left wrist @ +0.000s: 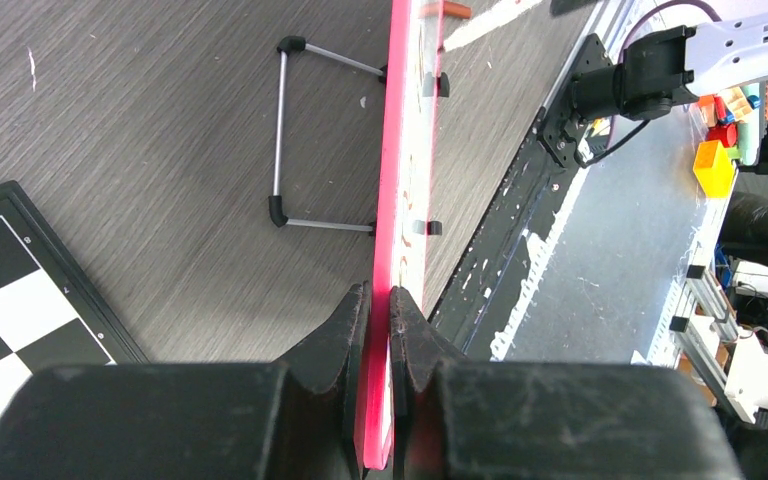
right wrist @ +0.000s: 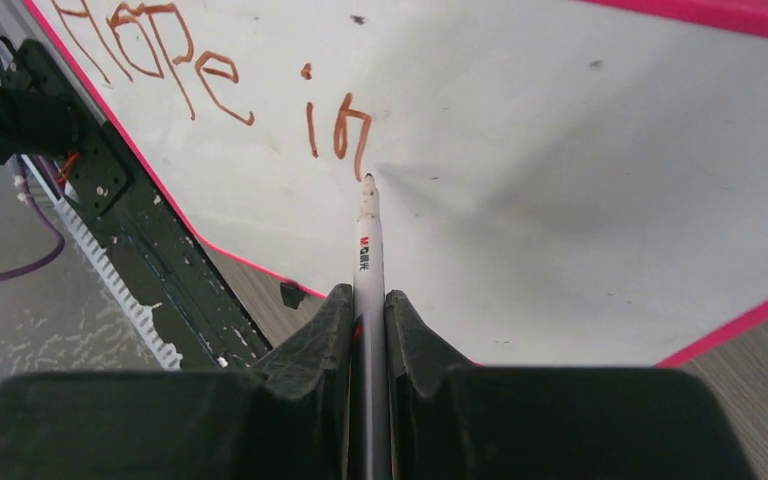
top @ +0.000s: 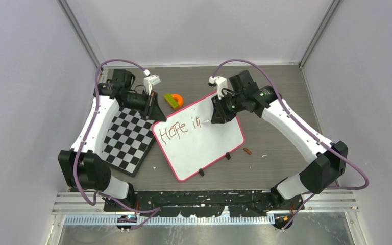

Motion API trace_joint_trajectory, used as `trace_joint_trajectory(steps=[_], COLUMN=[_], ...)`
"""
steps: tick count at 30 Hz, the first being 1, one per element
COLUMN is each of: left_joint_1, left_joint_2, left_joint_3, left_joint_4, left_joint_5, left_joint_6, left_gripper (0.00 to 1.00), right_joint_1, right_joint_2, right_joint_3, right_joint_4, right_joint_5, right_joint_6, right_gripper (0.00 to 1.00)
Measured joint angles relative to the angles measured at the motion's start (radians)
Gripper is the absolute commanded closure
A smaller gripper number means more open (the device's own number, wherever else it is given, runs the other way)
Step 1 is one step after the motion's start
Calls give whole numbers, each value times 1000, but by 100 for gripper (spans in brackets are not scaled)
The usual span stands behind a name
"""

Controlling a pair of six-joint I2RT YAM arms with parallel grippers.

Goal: Write a sentence on the whiteboard

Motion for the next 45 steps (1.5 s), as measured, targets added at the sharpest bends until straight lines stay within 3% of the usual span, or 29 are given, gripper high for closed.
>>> trace_joint_trajectory(steps=[7, 45], left_joint_1=[0, 0], left_joint_2=[0, 0], left_joint_3=[0, 0], left_joint_4=[0, 0], left_joint_5=[2, -3], left_joint_6=[0, 0], left_gripper=[100, 100], right_joint_1=[-72, -61], right_joint_2=[-20, -2], right_joint_3=[22, 0], right_joint_4=[5, 16], right_joint_5=[2, 37], right_joint_6=[-5, -24], right_gripper=[100, 100])
